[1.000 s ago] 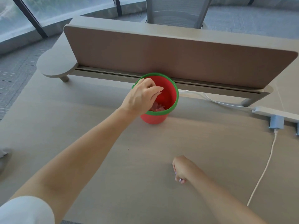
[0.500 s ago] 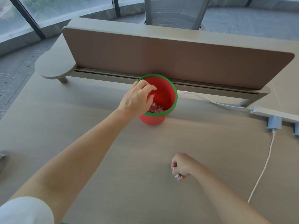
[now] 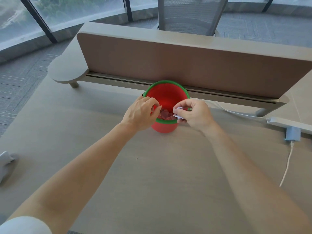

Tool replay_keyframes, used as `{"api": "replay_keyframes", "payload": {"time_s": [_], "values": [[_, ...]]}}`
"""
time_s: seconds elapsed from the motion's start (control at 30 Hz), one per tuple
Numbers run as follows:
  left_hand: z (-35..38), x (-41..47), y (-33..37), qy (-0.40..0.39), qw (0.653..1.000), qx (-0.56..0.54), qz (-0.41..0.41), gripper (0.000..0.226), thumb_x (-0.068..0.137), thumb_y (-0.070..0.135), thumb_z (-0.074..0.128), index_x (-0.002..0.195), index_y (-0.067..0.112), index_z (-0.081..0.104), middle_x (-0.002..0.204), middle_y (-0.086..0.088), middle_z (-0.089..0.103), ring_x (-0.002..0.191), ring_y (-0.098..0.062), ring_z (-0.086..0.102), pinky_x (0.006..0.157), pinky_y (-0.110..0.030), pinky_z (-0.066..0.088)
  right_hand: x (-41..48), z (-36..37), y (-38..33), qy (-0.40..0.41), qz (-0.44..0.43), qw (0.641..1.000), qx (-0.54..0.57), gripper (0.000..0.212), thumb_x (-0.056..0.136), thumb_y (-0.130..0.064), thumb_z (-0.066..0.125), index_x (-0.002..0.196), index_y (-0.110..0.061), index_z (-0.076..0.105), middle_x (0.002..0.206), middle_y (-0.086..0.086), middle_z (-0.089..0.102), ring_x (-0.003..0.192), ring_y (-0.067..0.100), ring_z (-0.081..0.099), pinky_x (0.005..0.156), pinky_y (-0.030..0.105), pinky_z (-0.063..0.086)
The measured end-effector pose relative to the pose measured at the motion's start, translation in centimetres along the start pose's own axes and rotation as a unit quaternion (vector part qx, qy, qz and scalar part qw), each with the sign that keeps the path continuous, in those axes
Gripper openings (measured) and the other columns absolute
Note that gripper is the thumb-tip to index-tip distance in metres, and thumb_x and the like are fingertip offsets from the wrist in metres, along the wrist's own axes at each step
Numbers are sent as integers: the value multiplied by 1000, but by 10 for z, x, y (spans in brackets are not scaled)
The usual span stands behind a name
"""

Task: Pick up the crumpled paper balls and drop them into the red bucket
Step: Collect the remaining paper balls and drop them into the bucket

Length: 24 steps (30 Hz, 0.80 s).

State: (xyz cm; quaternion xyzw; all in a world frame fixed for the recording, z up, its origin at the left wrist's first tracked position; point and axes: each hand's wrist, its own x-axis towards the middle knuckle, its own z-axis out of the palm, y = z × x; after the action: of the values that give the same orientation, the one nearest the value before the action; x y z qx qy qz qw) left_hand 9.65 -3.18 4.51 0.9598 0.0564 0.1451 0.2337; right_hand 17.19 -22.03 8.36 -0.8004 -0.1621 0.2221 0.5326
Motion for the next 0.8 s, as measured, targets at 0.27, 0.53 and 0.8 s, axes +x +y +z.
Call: {"api": "replay_keyframes", "payload": {"time_s": [0.27,0.53,0.8], "values": [[-5,-7,-6,2,1000,-1,-14,15,93,30,56,91,17,63,79,0,66,73,-20,52,70,-42,52,41,12,10,38,11,993,-107,17,89,-13,62,103,-11,72,80,5,74,64,12,70,72,25,57],[-12,-12,-6,-1,1000,-6,-19,15,94,28,58,95,15,64,83,-2,66,79,-22,54,71,-41,53,53,11,13,39,-16,990,-133,32,92,-4,49,115,-12,70,111,5,73,105,17,67,101,40,51],[-14,-13,-3,13,1000,-21,-18,29,93,32,60,113,12,62,106,-8,58,86,-21,60,74,-33,54,36,11,12,75,15,997,-31,25,91,-3,48,94,-11,71,94,8,74,87,22,72,85,41,59]]}}
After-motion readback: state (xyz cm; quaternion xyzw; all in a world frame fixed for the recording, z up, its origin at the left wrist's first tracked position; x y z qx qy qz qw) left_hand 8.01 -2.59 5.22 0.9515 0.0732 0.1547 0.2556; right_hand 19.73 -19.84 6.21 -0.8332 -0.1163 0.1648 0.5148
